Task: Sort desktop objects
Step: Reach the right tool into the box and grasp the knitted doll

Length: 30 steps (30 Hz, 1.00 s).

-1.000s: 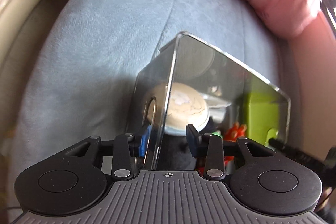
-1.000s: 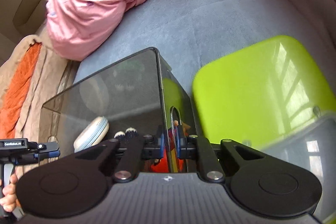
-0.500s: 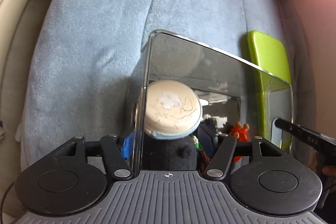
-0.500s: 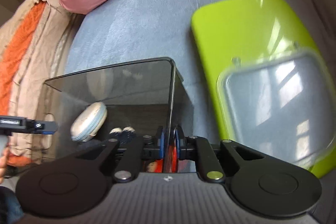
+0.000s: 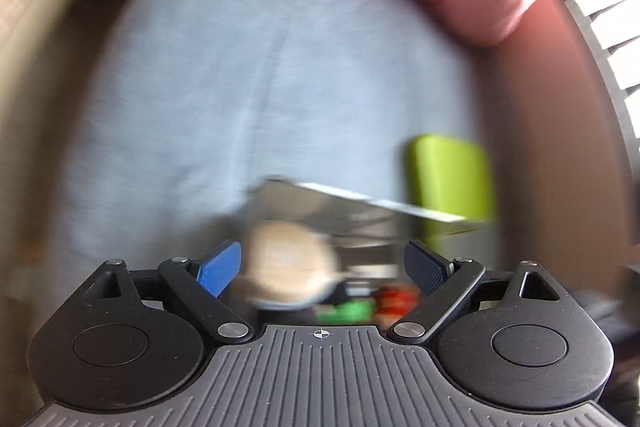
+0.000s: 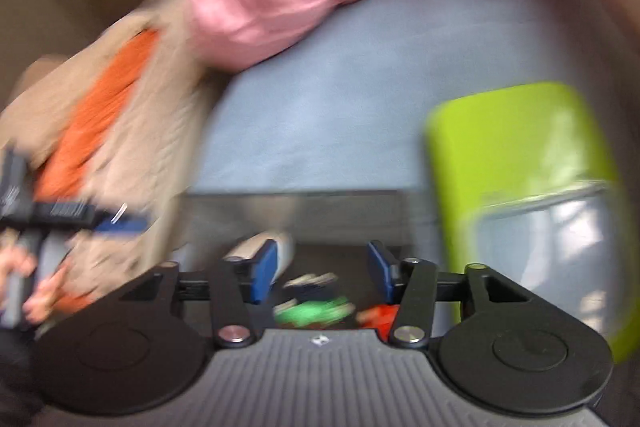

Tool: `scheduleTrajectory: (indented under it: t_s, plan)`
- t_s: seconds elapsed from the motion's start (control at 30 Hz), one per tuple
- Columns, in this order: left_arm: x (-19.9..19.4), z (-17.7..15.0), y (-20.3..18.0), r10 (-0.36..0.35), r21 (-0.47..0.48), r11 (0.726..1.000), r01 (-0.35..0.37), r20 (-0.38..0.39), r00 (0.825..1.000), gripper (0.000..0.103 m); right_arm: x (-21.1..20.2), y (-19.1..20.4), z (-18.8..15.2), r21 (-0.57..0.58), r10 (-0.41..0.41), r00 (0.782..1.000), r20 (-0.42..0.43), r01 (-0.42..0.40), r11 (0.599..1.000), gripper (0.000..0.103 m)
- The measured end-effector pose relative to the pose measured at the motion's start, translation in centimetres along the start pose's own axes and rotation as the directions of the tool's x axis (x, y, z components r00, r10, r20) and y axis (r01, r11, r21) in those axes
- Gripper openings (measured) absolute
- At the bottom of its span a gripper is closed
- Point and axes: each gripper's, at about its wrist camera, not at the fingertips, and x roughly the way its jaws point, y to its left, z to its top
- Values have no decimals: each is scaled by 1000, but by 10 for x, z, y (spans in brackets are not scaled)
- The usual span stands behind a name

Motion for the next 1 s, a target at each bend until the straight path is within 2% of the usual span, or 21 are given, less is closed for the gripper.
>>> scheduleTrajectory:
  t_s: [0.03, 0.07, 0.13, 0.2, 0.27, 0.4, 0.43, 0.5, 0.57, 0.63, 0.67, 0.73, 0.8, 0.87, 0.93, 1.0]
  plan:
    - [0, 0, 1, -33, -24, 999, 33, -1, 999, 94, 17, 13, 1, -33, 35, 998, -58, -37, 999, 70]
    - [-1, 0, 2, -51, -44, 998, 51, -1, 999, 94, 37, 25, 0, -68, 42, 992, -118, -50, 996, 70]
    - [-2, 1, 6, -43, -71, 997, 43, 3, 999, 94, 81, 50, -2, -137, 31, 971, -235, -64, 988, 70]
    - [-7, 1, 11, -34, -86, 996, 36, 19, 999, 94, 124, 67, -5, -185, -16, 943, -332, -48, 982, 69]
    - [-14, 2, 15, -40, -93, 995, 43, 27, 999, 94, 157, 78, -10, -238, -82, 914, -398, -16, 971, 67]
    - [-29, 1, 15, -38, -80, 996, 42, 51, 998, 95, 202, 80, -23, -272, -168, 849, -502, 30, 962, 68]
    - [-32, 0, 15, -31, -73, 997, 35, 57, 998, 95, 208, 78, -26, -251, -171, 841, -513, 43, 967, 65]
    - [-36, -1, 15, -15, -62, 998, 19, 65, 998, 96, 215, 71, -30, -187, -162, 835, -525, 72, 980, 59]
    - [-35, -3, 18, -5, -67, 998, 9, 62, 998, 96, 211, 60, -30, 3, -8, 843, -537, 12, 1000, 52]
    - [-31, -3, 22, 3, -75, 997, 1, 55, 999, 96, 206, 44, -31, 217, 148, 850, -505, -41, 975, 51]
    - [-29, -3, 22, 8, -76, 997, -4, 49, 999, 96, 205, 38, -32, 261, 167, 857, -488, -40, 964, 51]
    - [-24, -3, 21, 16, -69, 998, -13, 35, 999, 96, 212, 31, -38, 263, 159, 852, -498, -26, 964, 52]
    - [-21, -4, 18, 21, -52, 998, -20, 21, 1000, 96, 214, 24, -42, 275, 165, 843, -512, -21, 961, 60]
    - [-18, -5, 13, 23, -35, 999, -23, 10, 1000, 96, 211, 18, -44, 288, 173, 837, -518, -19, 957, 61]
    - [-17, -6, 10, 17, -25, 1000, -17, 1, 1000, 97, 194, 14, -39, 286, 189, 846, -499, -45, 957, 61]
    - [-15, -7, 8, 3, -22, 1000, -3, -8, 1000, 97, 167, 7, -31, 271, 200, 871, -448, -80, 959, 62]
